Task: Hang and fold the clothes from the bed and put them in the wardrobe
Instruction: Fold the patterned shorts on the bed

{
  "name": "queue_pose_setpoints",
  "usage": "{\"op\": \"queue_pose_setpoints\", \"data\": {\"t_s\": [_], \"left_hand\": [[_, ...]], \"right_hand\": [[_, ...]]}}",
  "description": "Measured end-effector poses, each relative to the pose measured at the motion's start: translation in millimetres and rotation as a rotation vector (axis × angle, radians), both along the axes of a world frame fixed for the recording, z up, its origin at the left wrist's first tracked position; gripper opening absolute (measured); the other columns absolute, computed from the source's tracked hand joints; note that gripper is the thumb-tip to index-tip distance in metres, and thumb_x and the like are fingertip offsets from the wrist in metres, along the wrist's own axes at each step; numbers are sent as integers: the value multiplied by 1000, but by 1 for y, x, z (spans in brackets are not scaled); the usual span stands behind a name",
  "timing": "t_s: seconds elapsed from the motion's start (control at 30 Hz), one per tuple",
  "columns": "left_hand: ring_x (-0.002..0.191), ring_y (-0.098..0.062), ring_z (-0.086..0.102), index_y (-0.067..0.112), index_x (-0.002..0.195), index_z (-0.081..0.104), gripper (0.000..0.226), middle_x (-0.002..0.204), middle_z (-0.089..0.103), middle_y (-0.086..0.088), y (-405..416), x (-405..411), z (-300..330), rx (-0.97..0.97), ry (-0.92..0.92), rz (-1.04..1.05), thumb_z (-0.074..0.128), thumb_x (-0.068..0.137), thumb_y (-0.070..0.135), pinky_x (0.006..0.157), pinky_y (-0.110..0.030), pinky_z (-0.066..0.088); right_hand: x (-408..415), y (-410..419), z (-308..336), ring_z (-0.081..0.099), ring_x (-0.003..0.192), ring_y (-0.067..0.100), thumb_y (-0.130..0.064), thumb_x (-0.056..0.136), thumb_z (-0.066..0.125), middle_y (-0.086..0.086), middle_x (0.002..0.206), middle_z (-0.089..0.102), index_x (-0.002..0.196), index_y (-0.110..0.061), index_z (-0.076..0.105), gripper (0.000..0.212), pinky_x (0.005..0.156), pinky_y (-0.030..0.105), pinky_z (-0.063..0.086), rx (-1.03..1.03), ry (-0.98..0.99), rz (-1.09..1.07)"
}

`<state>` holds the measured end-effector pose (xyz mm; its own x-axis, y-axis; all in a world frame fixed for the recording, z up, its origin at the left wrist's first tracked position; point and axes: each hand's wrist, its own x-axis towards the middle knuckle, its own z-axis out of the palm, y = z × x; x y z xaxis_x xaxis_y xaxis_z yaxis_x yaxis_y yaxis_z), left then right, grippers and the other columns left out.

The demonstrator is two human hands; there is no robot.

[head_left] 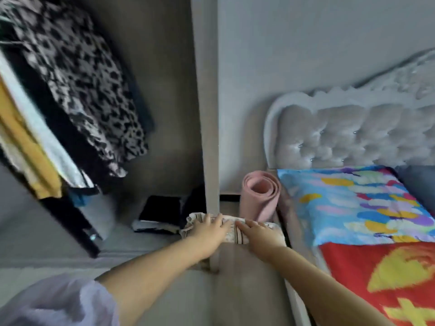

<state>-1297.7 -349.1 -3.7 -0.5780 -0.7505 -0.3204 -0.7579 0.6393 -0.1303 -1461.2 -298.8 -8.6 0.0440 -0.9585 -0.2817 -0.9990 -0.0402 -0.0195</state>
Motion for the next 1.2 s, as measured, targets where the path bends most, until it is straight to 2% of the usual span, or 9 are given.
{"op": "queue_pose_setpoints", "data": {"t_s": [0.13,0.23,0.43,0.57,0.8,0.93,1.03,1.1,1.2], "left_hand": [[142,-46,13,24,153,2,78,159,6,-9,-49,147,3,-33,-68,153,43,92,-3,104,-58,35],[143,-45,11,25,153,-2,84,160,2,-8,-77,225,3,-16,-101,256,47,91,-3,106,-58,32],[139,-42,19,24,153,4,83,158,8,-8,-110,291,-26,34,-86,363,51,89,-1,104,-56,34],[139,-42,20,23,152,8,70,158,8,-10,-151,303,-59,102,-93,356,44,94,5,104,-57,35],[137,-47,21,21,151,9,72,155,14,-13,-276,291,-126,162,-81,287,49,92,8,105,-60,31],[136,-45,26,18,152,15,61,153,21,-17,-359,288,-169,239,-29,339,40,97,11,106,-63,27],[132,-49,27,16,153,7,74,155,16,-20,-421,289,-213,197,-52,263,48,92,8,103,-61,31],[136,-48,23,18,153,5,71,157,11,-17,-466,289,-254,184,-47,243,45,94,11,106,-61,27],[141,-45,17,23,153,8,63,158,11,-13,-528,285,-316,158,-29,258,38,99,14,111,-61,19]], "right_hand": [[140,-71,-4,34,138,25,-5,90,47,-3,152,29,151,-35,12,76,101,47,39,-11,-57,158],[217,-116,-6,24,143,29,-3,92,44,-1,157,20,152,-34,10,76,109,53,31,16,-93,234],[281,-168,-27,23,142,33,5,90,45,3,157,20,153,-33,8,82,111,52,29,92,-60,358],[293,-209,-60,22,143,30,4,90,42,1,158,19,153,-36,7,82,113,50,26,175,-72,340],[281,-320,-134,36,136,29,-2,89,45,1,154,29,151,-42,5,84,110,47,31,258,-58,225],[284,-401,-175,51,124,30,-20,96,45,3,142,47,149,-34,21,60,101,42,40,301,-27,222],[284,-463,-211,58,116,27,-27,95,41,1,131,57,145,-32,30,52,96,40,45,247,10,226],[284,-503,-248,56,118,30,-26,97,37,5,135,53,148,-27,26,52,97,41,44,210,58,219],[284,-553,-311,39,132,39,-17,99,15,17,151,33,153,-19,11,54,106,47,33,154,92,166]]}}
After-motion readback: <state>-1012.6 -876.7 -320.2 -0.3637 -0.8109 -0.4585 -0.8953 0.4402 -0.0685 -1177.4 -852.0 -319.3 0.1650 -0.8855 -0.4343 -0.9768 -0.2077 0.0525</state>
